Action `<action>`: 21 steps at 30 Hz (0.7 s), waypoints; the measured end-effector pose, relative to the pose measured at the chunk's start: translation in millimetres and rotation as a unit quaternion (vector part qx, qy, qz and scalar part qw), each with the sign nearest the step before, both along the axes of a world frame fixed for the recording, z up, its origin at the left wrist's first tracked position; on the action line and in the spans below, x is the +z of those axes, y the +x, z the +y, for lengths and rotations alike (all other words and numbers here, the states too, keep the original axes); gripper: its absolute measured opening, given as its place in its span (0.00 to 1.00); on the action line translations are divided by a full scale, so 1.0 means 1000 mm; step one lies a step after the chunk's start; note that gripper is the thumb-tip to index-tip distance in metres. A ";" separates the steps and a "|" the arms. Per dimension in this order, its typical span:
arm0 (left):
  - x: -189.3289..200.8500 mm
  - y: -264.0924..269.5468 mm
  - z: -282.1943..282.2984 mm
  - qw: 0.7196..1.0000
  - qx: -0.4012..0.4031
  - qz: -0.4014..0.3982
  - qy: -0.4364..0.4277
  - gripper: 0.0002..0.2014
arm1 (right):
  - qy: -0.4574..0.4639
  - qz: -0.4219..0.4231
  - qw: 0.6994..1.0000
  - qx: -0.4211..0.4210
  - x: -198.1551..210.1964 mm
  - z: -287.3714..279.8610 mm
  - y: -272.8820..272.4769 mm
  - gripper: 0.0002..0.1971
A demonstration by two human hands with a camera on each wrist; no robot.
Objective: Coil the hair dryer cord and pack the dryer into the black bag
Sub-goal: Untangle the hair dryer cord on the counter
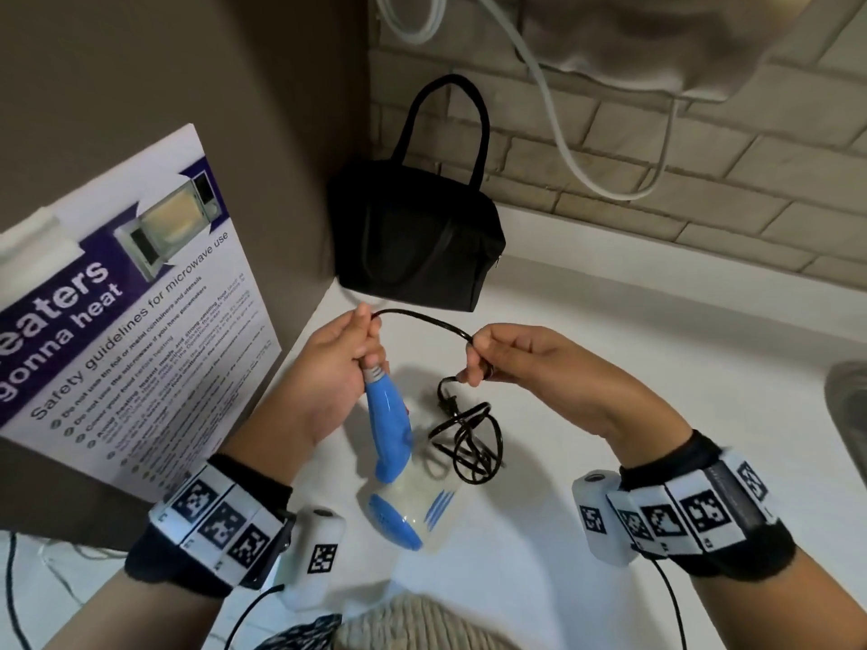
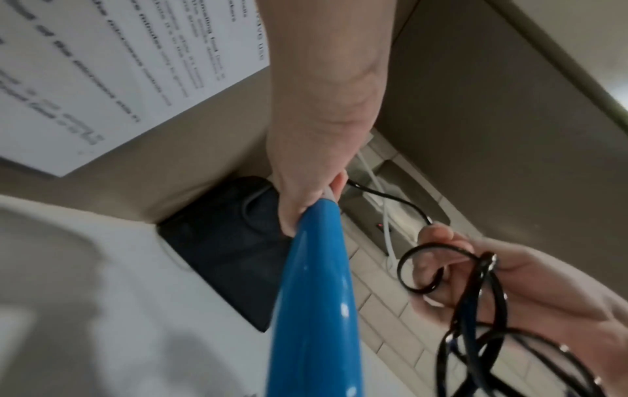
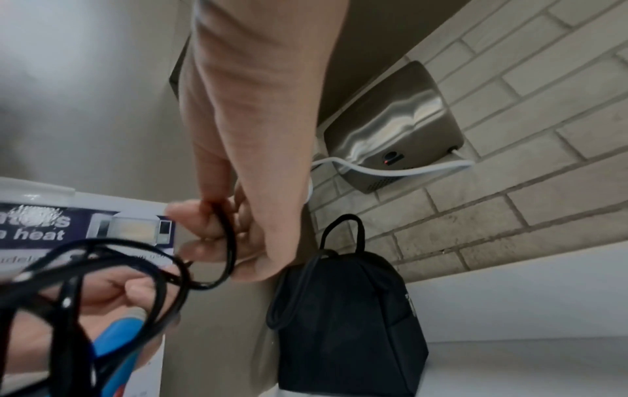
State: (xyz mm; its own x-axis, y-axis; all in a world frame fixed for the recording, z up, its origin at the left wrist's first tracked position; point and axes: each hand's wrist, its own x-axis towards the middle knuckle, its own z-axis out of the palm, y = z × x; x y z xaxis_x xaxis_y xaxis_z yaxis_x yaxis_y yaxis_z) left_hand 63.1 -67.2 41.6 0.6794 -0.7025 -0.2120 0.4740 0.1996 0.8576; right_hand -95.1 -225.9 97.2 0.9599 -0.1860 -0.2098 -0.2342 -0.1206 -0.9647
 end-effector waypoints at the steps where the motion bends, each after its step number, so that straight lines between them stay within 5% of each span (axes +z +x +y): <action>1: -0.006 0.001 0.001 1.000 0.002 0.016 0.000 0.16 | 0.004 0.001 1.000 -0.006 -0.002 0.000 0.003 0.13; 21: -0.078 0.020 0.058 0.989 0.035 0.094 0.113 0.19 | 0.088 0.117 0.964 -0.220 -0.079 -0.032 0.012 0.11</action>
State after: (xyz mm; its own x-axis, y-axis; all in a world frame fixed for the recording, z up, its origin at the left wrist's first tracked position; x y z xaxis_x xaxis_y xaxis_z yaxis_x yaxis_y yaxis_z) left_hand 83.3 -9.6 -36.4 0.6584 -0.5754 -0.4851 0.6204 0.0500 0.7827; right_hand -83.3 -257.7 17.7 0.7184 -0.5060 -0.4773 -0.4398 0.2012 -0.8753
